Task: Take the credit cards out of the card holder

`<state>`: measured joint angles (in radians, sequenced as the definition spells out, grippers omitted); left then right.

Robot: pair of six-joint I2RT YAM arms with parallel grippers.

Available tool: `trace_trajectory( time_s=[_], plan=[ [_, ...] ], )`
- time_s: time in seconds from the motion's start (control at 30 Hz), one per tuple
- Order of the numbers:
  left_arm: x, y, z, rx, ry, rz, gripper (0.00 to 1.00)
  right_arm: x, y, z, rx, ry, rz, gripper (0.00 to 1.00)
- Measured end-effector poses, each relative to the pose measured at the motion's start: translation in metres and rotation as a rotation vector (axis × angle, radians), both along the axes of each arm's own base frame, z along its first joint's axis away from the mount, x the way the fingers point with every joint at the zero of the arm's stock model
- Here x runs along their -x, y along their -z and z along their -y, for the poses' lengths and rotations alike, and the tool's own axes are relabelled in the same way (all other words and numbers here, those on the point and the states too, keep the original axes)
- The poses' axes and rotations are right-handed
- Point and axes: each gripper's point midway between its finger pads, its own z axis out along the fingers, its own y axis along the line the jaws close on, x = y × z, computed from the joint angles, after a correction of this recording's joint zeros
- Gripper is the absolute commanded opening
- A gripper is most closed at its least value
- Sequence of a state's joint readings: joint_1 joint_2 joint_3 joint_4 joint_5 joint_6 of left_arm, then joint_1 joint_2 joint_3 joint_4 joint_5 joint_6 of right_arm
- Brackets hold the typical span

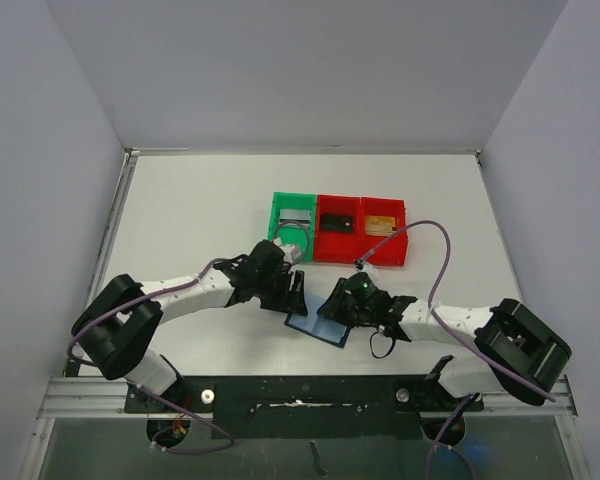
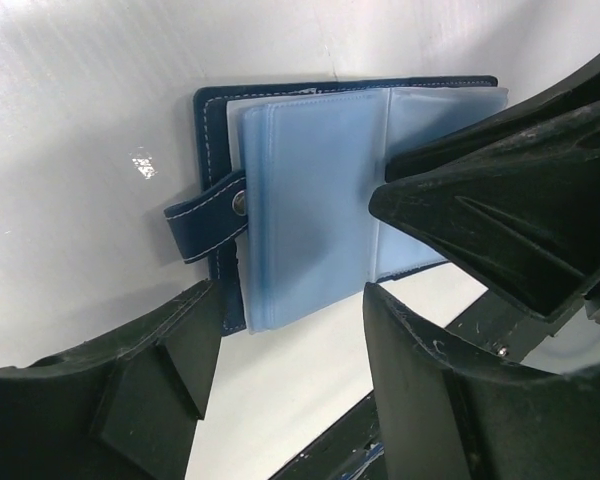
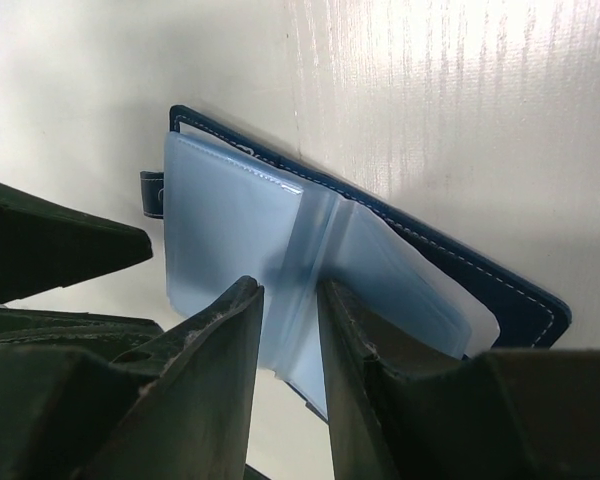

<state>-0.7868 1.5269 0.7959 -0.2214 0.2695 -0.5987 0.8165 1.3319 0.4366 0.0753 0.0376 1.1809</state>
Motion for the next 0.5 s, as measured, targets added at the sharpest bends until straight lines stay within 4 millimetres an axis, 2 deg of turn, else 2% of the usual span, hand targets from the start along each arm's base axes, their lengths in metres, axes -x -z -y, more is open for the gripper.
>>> trace_trajectory(
  time_s=[0.2, 0.33, 0.5],
  plan=[
    [0.009, 0.015, 0.008, 0.020, 0.023, -0.057, 0.44, 0.000, 0.000, -0.001, -0.004, -0.003, -0.001, 0.31],
    [0.010, 0.017, 0.012, 0.038, 0.030, -0.067, 0.34, -0.001, 0.000, -0.004, -0.011, -0.009, -0.001, 0.31],
    [0.017, 0.019, 0.018, 0.061, 0.046, -0.087, 0.28, -0.004, 0.001, -0.008, -0.022, -0.014, -0.001, 0.29]
  ],
)
